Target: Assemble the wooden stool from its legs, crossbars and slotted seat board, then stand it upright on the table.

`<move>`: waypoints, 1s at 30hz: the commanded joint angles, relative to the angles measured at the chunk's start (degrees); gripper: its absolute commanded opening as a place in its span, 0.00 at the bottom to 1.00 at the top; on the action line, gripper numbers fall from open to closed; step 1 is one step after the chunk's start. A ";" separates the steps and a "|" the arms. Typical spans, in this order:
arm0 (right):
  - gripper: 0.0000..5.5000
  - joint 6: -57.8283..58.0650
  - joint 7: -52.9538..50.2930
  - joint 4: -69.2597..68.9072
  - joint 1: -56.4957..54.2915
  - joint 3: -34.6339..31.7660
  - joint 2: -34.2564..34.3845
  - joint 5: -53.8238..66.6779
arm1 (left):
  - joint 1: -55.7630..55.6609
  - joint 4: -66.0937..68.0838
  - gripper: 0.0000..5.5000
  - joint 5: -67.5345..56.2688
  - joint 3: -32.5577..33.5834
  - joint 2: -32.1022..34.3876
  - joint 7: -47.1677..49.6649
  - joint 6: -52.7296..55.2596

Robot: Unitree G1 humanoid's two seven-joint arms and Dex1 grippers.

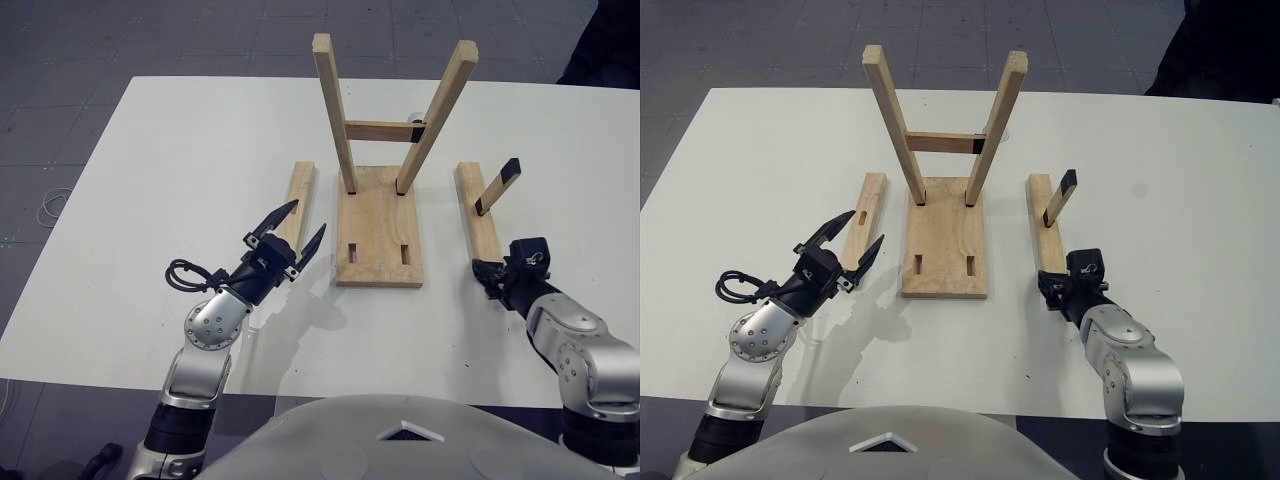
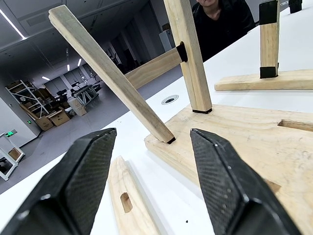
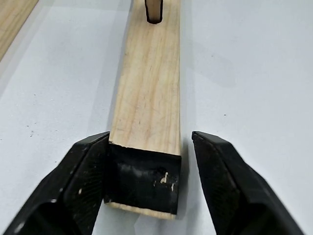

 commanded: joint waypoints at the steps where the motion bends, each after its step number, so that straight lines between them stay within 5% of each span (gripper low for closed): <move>1: 0.39 0.65 -0.41 1.71 -1.15 0.71 -1.14 -1.98 | -0.64 0.25 0.52 0.03 -0.13 -0.07 -0.17 -0.11; 16: 0.37 -28.00 0.63 5.89 -14.17 -6.74 4.39 -0.99 | -3.34 0.29 0.52 -1.32 2.41 0.58 -0.35 1.12; 24: 0.37 -20.21 0.79 0.99 -30.58 -10.38 5.87 12.96 | -13.87 -1.15 0.52 -14.78 11.73 1.99 -2.64 10.87; 30: 0.37 -12.19 3.96 0.25 -35.82 -14.38 4.75 32.54 | -17.57 -6.52 0.52 -42.16 19.41 3.53 -6.03 29.68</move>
